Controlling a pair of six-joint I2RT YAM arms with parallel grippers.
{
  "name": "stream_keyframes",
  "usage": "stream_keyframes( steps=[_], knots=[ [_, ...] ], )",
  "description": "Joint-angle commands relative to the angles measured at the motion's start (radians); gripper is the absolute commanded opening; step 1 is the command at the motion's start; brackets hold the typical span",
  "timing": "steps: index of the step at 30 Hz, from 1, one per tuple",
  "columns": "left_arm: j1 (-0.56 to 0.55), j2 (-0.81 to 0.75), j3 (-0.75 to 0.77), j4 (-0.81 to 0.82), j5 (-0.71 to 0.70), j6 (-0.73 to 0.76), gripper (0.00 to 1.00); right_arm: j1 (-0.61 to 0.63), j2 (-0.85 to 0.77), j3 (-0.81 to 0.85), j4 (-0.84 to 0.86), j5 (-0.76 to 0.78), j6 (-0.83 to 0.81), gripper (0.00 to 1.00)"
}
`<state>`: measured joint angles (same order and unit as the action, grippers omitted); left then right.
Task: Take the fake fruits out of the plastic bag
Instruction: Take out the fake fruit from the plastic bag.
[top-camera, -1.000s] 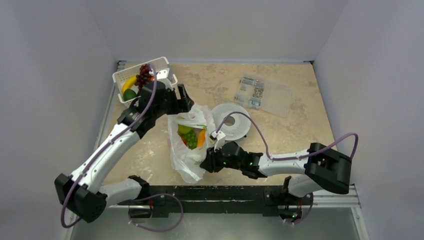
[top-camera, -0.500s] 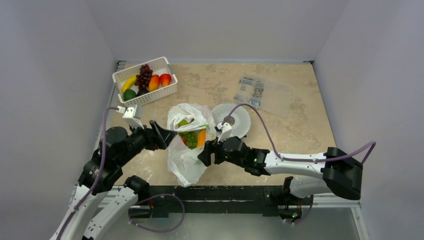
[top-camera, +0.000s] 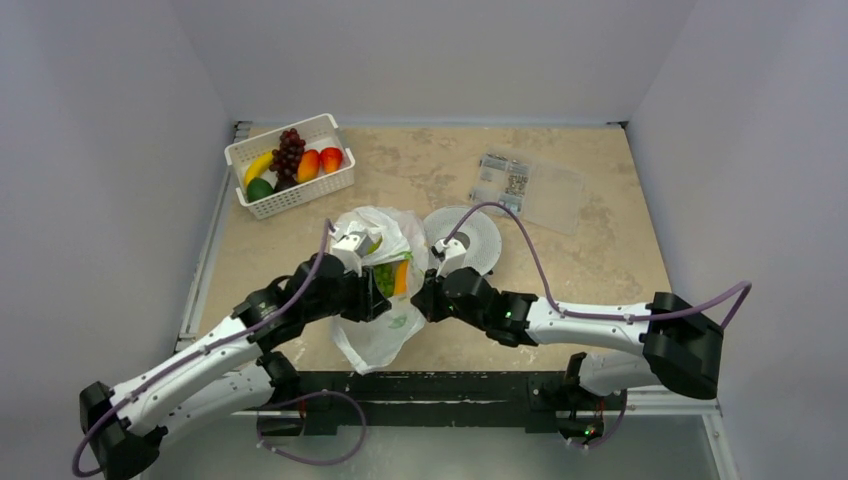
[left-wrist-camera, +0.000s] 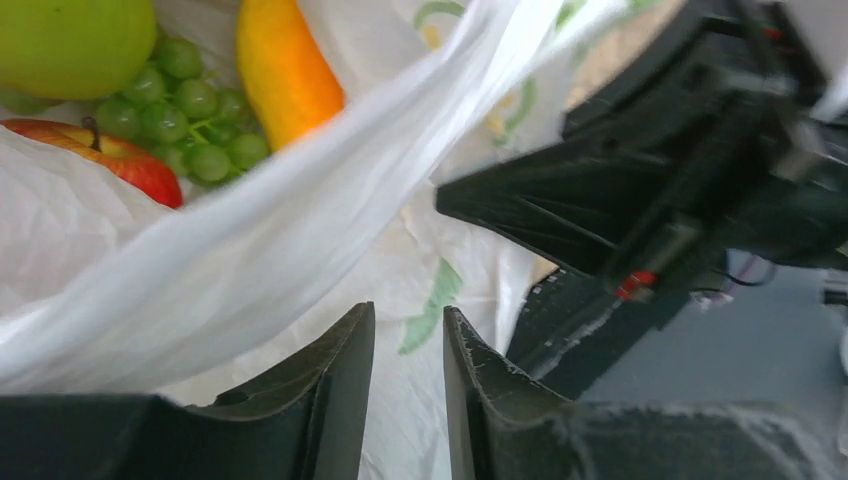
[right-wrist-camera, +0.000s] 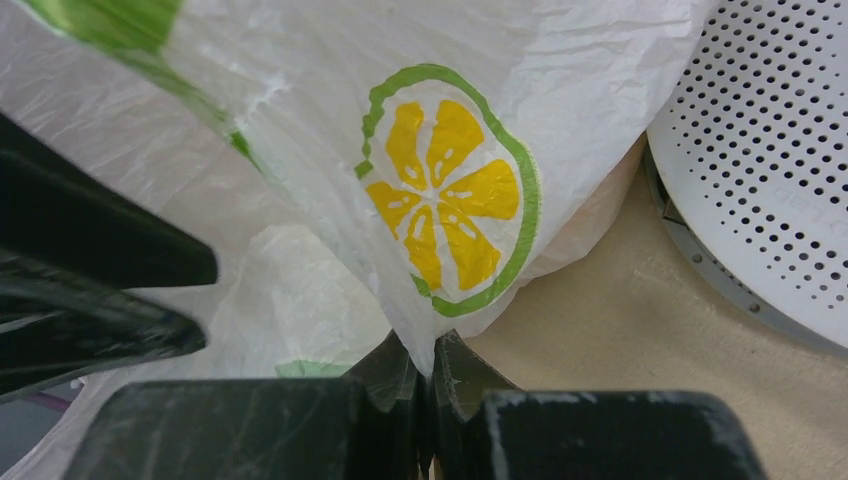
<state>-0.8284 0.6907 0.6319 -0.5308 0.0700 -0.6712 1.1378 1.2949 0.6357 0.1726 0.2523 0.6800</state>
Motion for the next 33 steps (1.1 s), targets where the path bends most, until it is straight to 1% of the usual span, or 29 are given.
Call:
stream_keyframes(
  steps=[1, 4, 7, 9, 12, 14, 16, 17, 18, 20, 22, 25, 29, 31, 33],
  knots=[
    [-0.009, 0.162, 0.062, 0.102, -0.148, 0.008, 0.26, -0.001, -0.008, 0.007, 0.002, 0.014, 0.009, 0.0],
    [-0.01, 0.259, 0.086, 0.134, -0.181, 0.008, 0.17, -0.002, -0.019, 0.003, -0.007, 0.017, 0.01, 0.0],
    [-0.012, 0.317, 0.079, 0.206, -0.214, 0.006, 0.15, -0.001, -0.034, -0.001, -0.011, 0.025, 0.009, 0.0],
    [-0.011, 0.374, 0.103, 0.217, -0.241, 0.009, 0.15, -0.001, -0.04, 0.001, -0.014, 0.027, 0.005, 0.0],
    [-0.011, 0.473, 0.14, 0.243, -0.245, 0.039, 0.14, -0.002, -0.045, 0.004, -0.022, 0.03, 0.002, 0.0],
    [-0.011, 0.543, 0.155, 0.271, -0.249, 0.048, 0.12, -0.001, -0.051, -0.001, -0.022, 0.026, 0.001, 0.0],
    [-0.011, 0.614, 0.19, 0.262, -0.263, 0.065, 0.07, 0.0, -0.063, -0.008, -0.022, 0.024, 0.001, 0.0],
    [-0.011, 0.647, 0.203, 0.27, -0.262, 0.068, 0.08, -0.001, -0.072, -0.014, -0.024, 0.023, 0.003, 0.0],
    [-0.011, 0.661, 0.207, 0.279, -0.261, 0.068, 0.12, -0.001, -0.08, -0.02, -0.025, 0.021, 0.005, 0.0],
    [-0.011, 0.696, 0.215, 0.306, -0.254, 0.075, 0.3, -0.001, -0.096, -0.038, -0.023, 0.013, 0.009, 0.0],
    [-0.011, 0.725, 0.227, 0.306, -0.259, 0.074, 0.45, -0.001, -0.112, -0.055, -0.02, 0.0, 0.016, 0.0],
    [-0.012, 0.755, 0.235, 0.312, -0.268, 0.077, 0.63, -0.002, -0.129, -0.078, -0.021, -0.009, 0.021, 0.0],
    [-0.011, 0.804, 0.249, 0.325, -0.269, 0.085, 0.76, -0.001, -0.139, -0.104, -0.002, -0.013, 0.028, 0.0],
    [-0.011, 0.836, 0.264, 0.33, -0.27, 0.09, 0.79, -0.001, -0.134, -0.109, 0.005, -0.016, 0.028, 0.0],
    [-0.012, 0.864, 0.278, 0.335, -0.268, 0.093, 0.79, 0.0, -0.125, -0.113, 0.01, -0.018, 0.027, 0.0]
  ],
)
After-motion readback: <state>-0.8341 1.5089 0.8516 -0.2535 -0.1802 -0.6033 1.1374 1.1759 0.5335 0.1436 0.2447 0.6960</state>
